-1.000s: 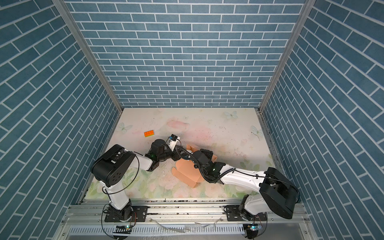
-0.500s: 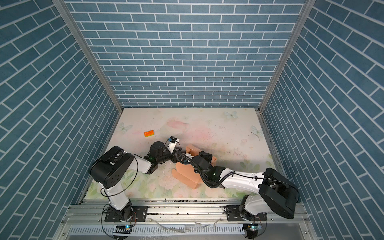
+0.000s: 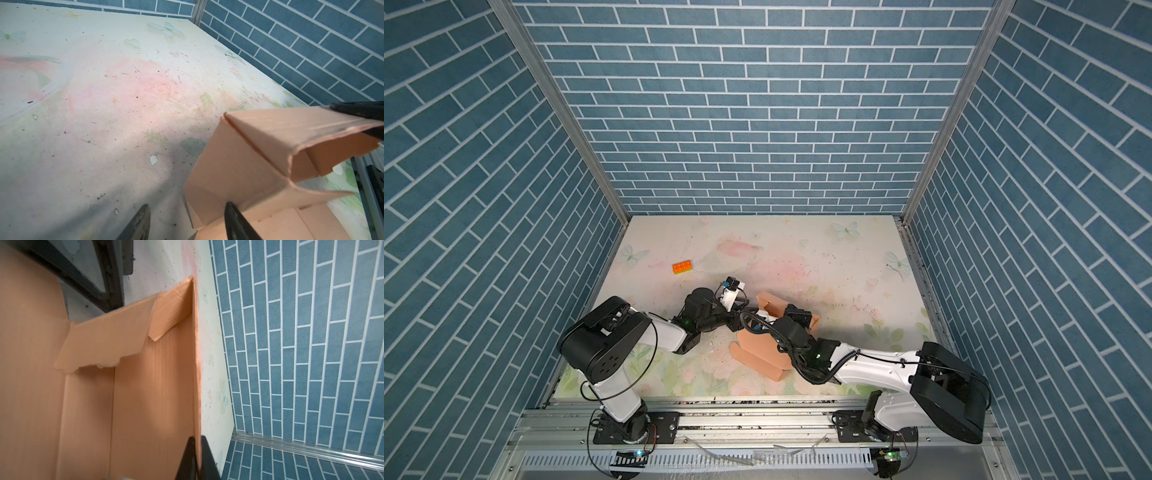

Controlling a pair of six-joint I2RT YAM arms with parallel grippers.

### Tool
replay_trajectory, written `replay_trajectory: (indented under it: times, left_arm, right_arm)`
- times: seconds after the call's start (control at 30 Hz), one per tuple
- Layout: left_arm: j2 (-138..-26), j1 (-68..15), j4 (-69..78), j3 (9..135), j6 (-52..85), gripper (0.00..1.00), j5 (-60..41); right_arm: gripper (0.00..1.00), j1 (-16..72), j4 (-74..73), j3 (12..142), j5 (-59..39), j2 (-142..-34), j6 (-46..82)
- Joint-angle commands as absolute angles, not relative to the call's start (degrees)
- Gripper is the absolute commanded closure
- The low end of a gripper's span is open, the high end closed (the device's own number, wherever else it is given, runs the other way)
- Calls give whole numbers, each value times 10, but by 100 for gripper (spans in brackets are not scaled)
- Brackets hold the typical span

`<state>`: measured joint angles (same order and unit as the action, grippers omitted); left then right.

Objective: Fold the paper box

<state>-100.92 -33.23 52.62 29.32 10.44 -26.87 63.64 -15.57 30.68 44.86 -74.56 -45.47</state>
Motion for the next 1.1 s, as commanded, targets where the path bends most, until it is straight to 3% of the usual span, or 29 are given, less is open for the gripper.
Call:
replay_trajectory:
  times: [0.0,0.63,1.07]
  left_arm:
    - [-1007,-345,539,289,98,41,-268]
    - [-957,-350,491,267,105,40,-190]
    - [-943,-351,524,254,114,38,-229]
  right_arm:
    - [92,640,-175,299,450,-738,-456]
    - [91,652,-115,296,462,-703,-406]
    - [91,673,-60,300,478,-696,-367]
